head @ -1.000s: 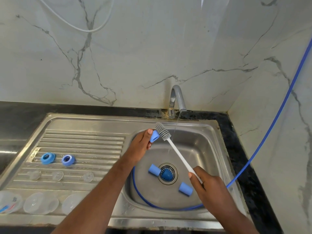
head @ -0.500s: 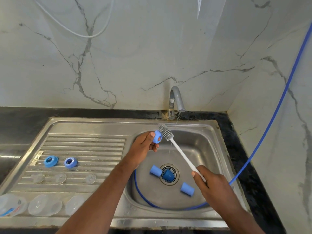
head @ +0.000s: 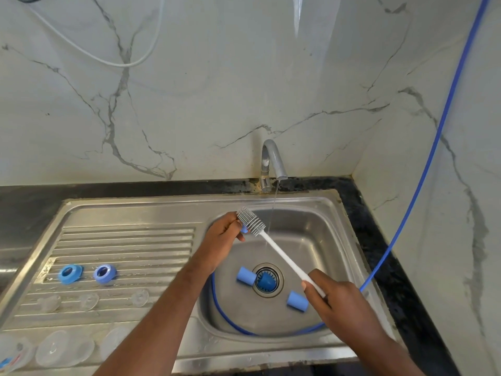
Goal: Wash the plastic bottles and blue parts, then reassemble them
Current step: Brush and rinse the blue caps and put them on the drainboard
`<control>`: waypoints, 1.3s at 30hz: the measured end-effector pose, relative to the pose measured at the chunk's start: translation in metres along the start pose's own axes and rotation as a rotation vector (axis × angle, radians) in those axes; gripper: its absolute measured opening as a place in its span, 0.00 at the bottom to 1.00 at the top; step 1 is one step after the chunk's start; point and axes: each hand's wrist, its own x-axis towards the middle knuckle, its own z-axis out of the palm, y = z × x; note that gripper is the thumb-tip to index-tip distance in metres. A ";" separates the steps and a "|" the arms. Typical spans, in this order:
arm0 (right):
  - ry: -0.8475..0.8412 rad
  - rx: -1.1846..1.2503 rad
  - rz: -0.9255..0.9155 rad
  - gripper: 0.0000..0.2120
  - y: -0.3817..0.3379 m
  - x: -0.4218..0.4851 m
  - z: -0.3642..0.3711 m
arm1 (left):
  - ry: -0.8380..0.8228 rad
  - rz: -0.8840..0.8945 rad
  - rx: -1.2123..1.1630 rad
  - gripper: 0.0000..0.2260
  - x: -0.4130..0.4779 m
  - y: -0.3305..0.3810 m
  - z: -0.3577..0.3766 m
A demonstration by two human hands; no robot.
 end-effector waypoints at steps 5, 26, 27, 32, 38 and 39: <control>0.031 0.014 0.080 0.14 -0.002 0.001 0.004 | -0.020 0.043 0.063 0.15 -0.001 -0.003 0.002; -0.046 0.124 0.126 0.11 -0.011 -0.001 0.022 | 0.118 -0.359 -0.600 0.15 -0.003 -0.014 0.029; -0.041 0.106 0.125 0.11 -0.008 -0.003 0.024 | 0.140 -0.354 -0.594 0.15 -0.001 -0.015 0.028; -0.047 0.125 0.109 0.13 -0.007 -0.013 0.030 | 0.151 -0.345 -0.667 0.14 0.002 -0.012 0.024; -0.011 0.123 0.084 0.14 -0.011 -0.006 0.041 | 0.233 -0.421 -0.858 0.14 0.009 -0.007 0.033; -0.013 0.122 0.083 0.14 -0.011 -0.010 0.043 | 0.243 -0.427 -0.879 0.15 0.010 -0.008 0.032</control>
